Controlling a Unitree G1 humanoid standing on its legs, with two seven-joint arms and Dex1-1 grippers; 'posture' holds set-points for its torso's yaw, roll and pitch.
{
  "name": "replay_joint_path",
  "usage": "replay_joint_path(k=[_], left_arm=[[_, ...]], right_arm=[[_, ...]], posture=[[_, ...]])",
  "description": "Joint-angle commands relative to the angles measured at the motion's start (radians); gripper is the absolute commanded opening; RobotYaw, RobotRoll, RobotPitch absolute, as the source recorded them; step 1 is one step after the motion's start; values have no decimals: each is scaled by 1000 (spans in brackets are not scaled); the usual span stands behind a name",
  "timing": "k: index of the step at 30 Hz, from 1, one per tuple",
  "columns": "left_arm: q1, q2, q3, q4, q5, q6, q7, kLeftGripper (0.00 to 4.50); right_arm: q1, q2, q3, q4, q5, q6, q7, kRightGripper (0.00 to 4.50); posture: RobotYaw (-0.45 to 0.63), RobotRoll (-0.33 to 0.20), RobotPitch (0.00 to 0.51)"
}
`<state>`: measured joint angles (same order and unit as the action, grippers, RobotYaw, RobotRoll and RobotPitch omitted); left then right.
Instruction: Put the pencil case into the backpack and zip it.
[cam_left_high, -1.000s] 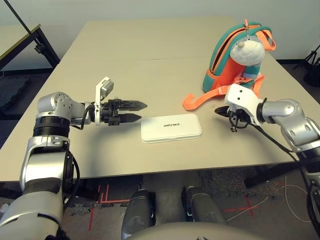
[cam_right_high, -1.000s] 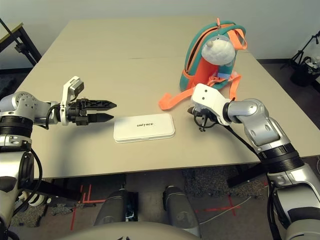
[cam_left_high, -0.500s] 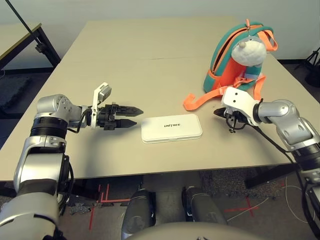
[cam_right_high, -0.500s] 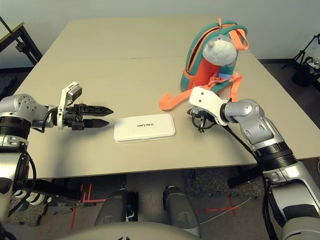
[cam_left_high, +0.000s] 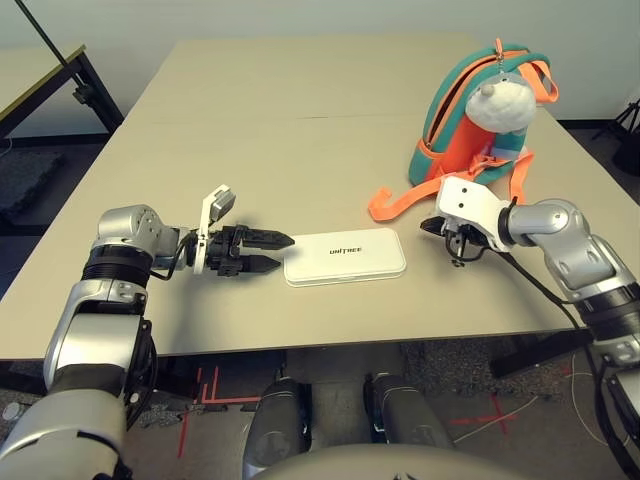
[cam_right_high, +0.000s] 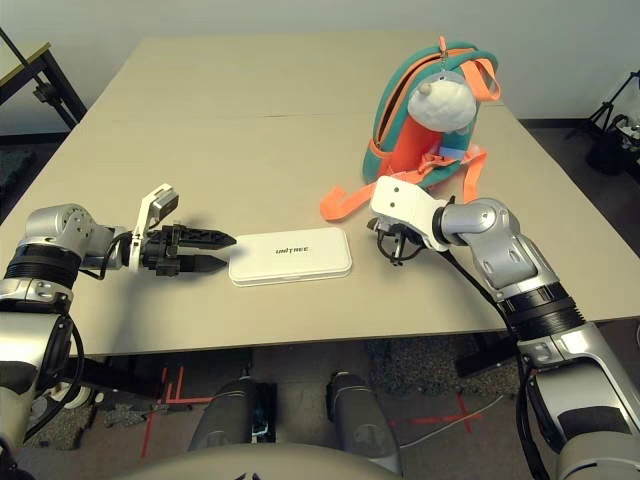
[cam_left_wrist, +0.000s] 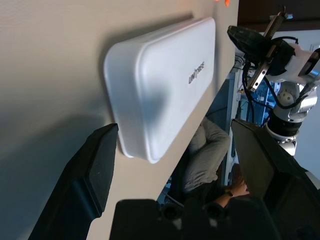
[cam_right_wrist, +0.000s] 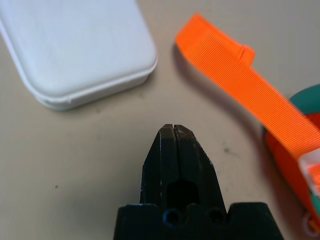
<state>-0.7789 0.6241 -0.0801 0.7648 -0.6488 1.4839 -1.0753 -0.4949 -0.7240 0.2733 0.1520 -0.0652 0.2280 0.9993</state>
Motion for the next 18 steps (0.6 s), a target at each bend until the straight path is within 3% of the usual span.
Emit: replay_joint_path(k=[1,18], left_arm=[[-20,-6,-14,25,27,-14,-13,4500],[-12,1,-26,47,56,-25,-34,4500]], right_arm=[[15,-1,16,22,-24,-24,4,16],[25,55,74,71,-88,-77,17,16]], posture=[[-216,0,68],[-200,0,67]])
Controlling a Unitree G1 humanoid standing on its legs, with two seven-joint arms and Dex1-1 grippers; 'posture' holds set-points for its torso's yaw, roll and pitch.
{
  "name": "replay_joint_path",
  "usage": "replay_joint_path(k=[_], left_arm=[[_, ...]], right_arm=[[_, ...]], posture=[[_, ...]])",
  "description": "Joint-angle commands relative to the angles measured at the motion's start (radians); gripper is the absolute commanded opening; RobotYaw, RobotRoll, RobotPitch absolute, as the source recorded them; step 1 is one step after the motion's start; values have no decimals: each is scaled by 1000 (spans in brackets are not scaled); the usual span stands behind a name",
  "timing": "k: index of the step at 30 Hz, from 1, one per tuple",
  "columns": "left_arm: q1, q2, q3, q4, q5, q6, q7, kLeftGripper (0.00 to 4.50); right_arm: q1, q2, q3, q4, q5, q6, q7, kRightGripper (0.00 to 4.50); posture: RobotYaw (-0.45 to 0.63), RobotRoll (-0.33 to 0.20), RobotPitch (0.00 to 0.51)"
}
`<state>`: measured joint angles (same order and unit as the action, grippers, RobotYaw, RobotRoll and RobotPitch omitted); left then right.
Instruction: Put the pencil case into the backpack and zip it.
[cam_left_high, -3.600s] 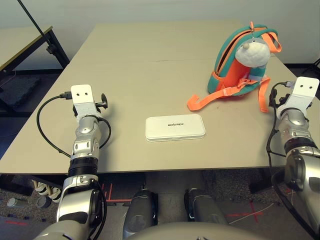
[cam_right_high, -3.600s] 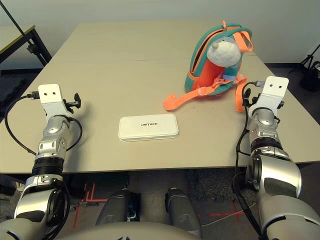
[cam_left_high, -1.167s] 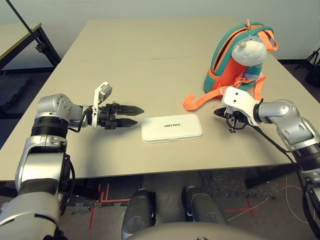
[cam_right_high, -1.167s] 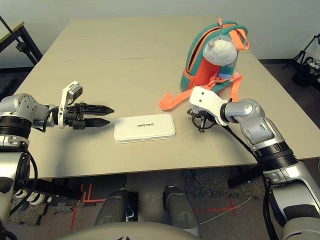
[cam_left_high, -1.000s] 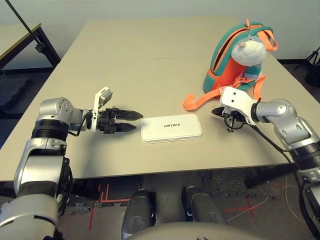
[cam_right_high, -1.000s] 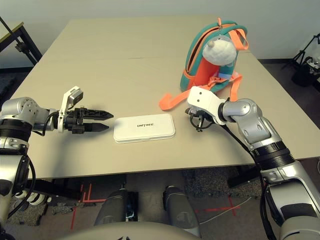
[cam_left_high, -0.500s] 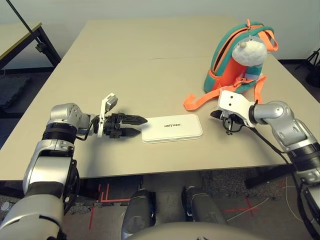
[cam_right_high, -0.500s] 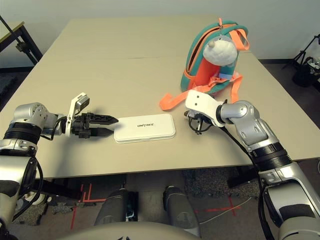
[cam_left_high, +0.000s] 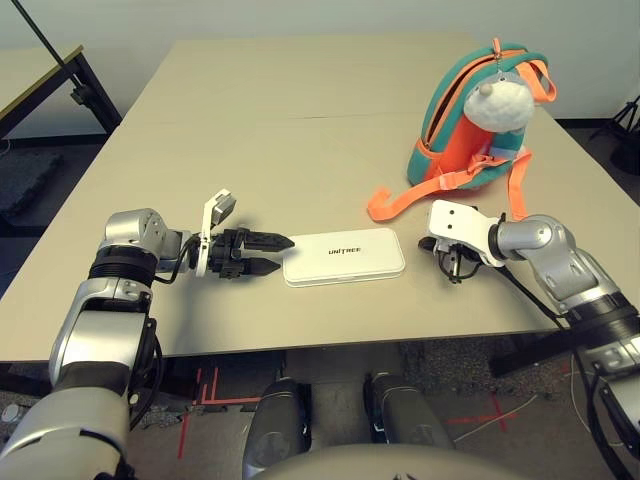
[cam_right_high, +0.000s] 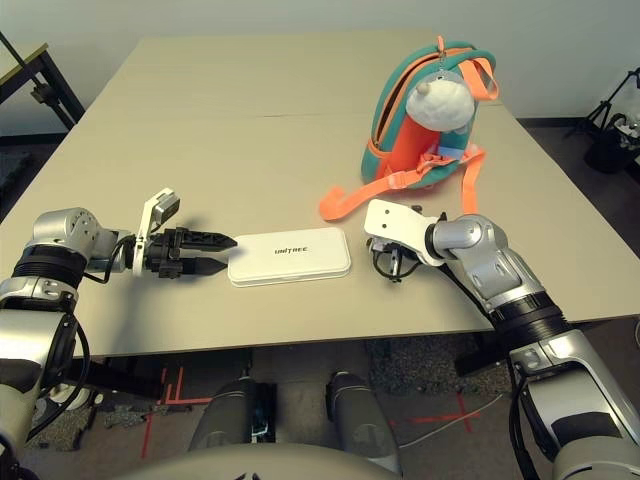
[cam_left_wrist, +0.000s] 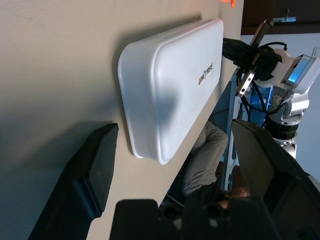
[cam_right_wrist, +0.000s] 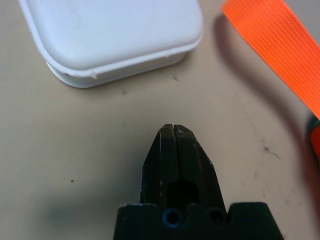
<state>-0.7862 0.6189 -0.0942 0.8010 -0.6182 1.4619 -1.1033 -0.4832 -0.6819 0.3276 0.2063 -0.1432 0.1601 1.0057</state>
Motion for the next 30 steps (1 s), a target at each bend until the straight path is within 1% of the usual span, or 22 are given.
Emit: replay_joint_path(k=[1,15,30], left_arm=[[-3,8,-12,11,27,-4,-6,4500],[-11,1,-13,27,48,-10,-14,4500],[-5,-3,-25,20,65,-35,-43,4500]], right_arm=[[13,16,23,16,-11,-10,12,16],[17,59,39,-10,-13,5,23,16],[-6,117,54,-12,-31,4,32,16]], posture=[[-198,0,67],[-200,0,72],[-193,0,69]])
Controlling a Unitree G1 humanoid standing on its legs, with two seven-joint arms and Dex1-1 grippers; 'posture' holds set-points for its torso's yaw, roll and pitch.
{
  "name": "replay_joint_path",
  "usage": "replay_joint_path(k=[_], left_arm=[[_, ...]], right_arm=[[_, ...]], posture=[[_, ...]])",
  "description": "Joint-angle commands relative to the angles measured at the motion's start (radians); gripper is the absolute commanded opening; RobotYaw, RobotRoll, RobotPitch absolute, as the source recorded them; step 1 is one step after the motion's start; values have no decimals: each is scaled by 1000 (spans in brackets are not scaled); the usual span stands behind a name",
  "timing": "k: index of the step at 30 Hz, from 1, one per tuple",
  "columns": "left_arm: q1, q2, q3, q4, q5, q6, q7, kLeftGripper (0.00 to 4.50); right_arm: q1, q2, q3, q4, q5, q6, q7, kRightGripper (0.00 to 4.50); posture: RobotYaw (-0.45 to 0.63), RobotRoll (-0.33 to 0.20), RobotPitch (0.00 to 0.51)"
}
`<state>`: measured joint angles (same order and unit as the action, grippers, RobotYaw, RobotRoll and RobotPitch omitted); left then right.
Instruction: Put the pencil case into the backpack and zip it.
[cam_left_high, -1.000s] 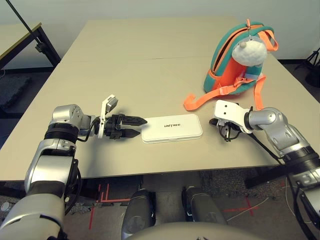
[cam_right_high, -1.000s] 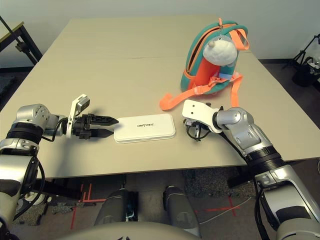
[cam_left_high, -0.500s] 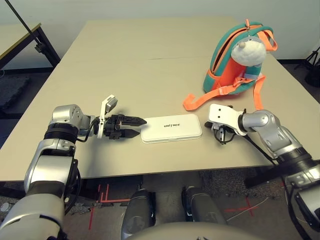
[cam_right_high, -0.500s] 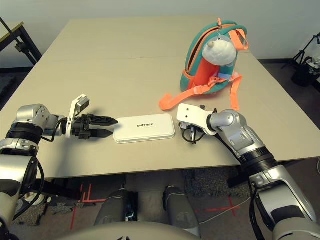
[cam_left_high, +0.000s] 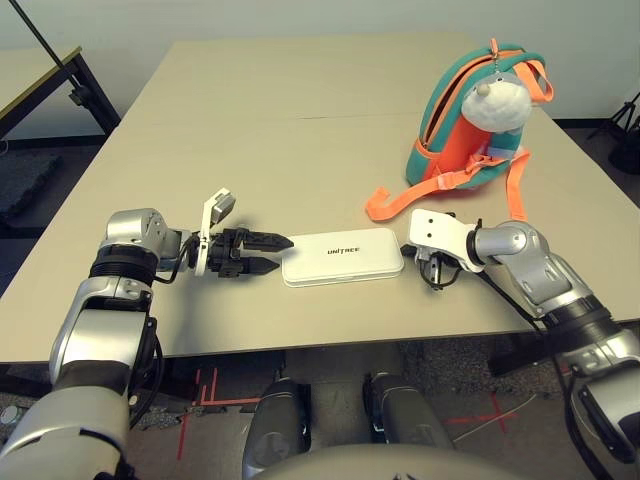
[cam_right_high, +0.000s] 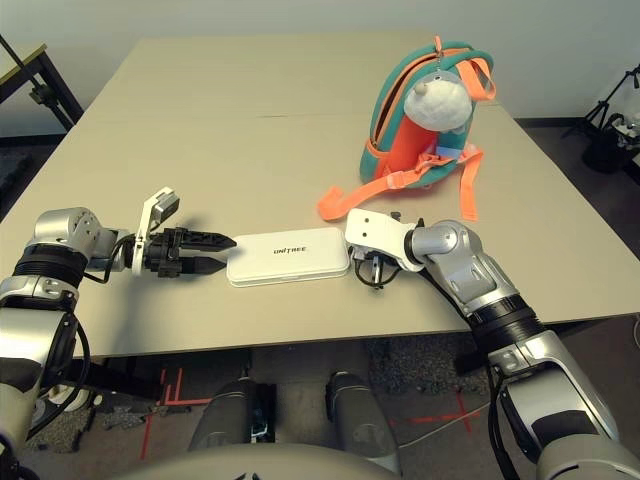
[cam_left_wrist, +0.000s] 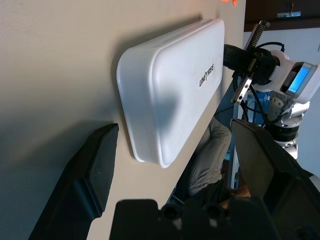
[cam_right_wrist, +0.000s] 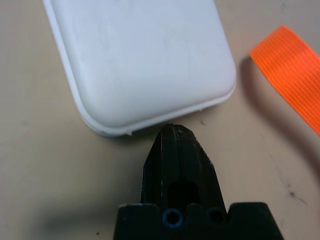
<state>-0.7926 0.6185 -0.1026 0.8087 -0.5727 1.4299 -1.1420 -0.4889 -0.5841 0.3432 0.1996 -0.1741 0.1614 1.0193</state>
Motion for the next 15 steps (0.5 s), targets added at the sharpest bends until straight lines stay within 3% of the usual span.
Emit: replay_joint_path(k=[1,15], left_arm=[[3,-2,-18,11,20,-2,-8,4500],[-12,-6,-25,36,48,-16,-33,4500]], right_arm=[[-1,23,39,-5,-4,1,17,16],[-21,83,58,6,-34,-12,16,16]], posture=[[-193,0,69],[-198,0,63]])
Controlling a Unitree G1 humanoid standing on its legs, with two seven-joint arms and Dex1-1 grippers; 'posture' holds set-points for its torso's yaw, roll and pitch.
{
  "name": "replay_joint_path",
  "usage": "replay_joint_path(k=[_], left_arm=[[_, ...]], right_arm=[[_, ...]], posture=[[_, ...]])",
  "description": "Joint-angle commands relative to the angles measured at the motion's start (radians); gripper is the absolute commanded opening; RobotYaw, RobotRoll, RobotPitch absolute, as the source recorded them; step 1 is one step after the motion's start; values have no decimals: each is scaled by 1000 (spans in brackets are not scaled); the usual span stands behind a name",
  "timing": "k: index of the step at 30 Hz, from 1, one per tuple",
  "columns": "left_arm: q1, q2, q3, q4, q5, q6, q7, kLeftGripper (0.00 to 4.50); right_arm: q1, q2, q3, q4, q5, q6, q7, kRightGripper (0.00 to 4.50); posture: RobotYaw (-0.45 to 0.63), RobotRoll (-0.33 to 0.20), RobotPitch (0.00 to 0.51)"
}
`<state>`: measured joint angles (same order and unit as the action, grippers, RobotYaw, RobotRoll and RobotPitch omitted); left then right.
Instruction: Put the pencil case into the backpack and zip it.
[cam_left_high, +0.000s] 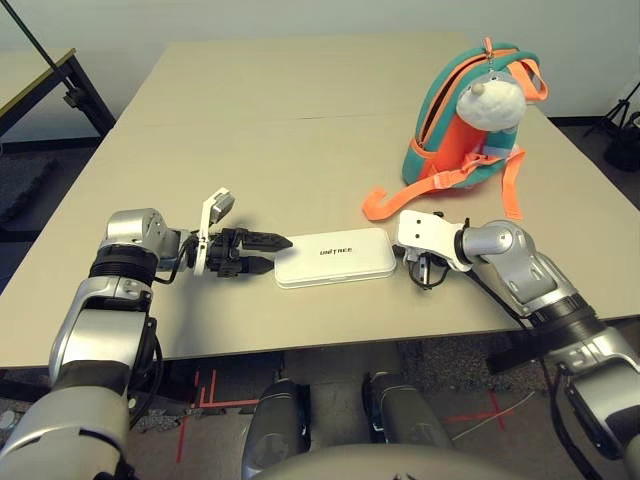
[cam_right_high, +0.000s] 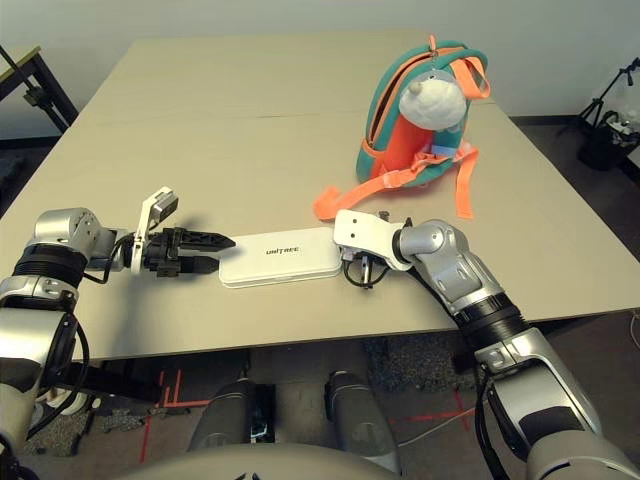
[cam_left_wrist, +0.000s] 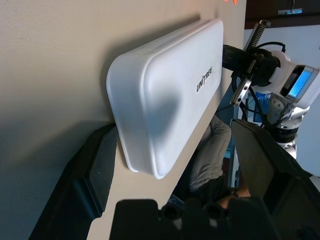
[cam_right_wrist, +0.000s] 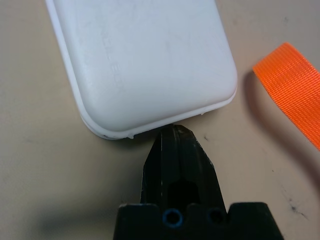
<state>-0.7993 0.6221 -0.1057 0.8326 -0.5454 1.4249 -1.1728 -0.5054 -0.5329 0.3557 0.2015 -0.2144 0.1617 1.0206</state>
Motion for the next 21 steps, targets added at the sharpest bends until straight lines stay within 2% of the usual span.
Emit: replay_joint_path(k=[1,14,21], left_arm=[[-7,-11,-22,15,23,-13,-4,4500],[-9,-15,-25,16,37,-19,-21,4500],[9,-8,-43,-17,58,-83,-39,4500]], right_arm=[[-5,35,48,4,4,-12,15,16],[-22,74,69,18,-2,-18,11,16],[-29,82,73,25,-4,-27,12,16]], posture=[[-199,0,62],[-189,0,60],[-188,0,59]])
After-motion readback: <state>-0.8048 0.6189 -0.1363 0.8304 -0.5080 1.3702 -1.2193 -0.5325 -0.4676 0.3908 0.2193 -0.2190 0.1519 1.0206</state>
